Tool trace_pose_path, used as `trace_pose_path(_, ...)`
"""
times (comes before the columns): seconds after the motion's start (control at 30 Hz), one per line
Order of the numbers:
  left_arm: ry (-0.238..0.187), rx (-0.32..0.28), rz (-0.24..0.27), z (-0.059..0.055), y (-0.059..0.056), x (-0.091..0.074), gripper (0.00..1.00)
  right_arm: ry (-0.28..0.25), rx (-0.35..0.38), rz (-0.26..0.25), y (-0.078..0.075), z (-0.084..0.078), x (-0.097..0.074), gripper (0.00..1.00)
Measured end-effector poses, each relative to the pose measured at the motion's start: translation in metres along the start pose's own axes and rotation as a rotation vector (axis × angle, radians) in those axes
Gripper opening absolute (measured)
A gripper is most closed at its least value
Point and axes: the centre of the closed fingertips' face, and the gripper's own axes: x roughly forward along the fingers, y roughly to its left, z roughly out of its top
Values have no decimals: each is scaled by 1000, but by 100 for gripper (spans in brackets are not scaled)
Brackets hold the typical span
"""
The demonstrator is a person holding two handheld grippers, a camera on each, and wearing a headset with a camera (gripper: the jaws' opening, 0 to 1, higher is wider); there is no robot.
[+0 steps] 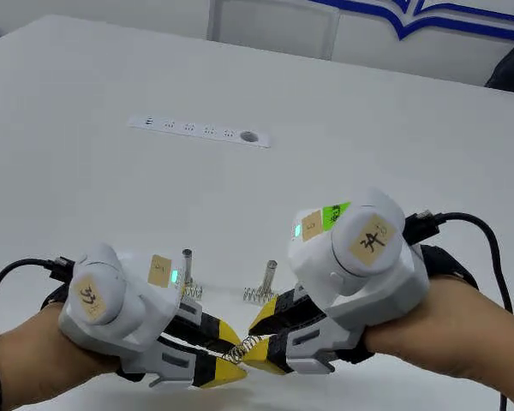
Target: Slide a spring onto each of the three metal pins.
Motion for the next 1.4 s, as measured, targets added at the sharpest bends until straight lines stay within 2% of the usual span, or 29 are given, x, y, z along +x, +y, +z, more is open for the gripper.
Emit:
trace_pose_path(0.27, -35, -2, 8, 7, 2, -1, 11, -1, 3, -9, -2, 0, 2, 13)
trace_pose_path(0.53, -42, -14, 8, 7, 3, -2, 12, -1, 1, -11, 0, 3, 1, 12)
trace_pose_path(0.73, -39, -31, 12, 4, 5, -8, 20, 11, 10, -23, -5, 1, -3, 12)
trace_pose_path(0.9, -51, -60, 39, 1, 10, -17, 23, 24, 20, -35, -8, -5, -7, 12)
trace_pose_path(1.13, -71, -116, 85, -8, 12, -31, 29, 50, 51, -56, -17, -19, -20, 12)
trace_pose_path(1.4, -115, -187, 170, -13, 16, -47, 37, 65, 90, -99, -30, -33, -37, 12)
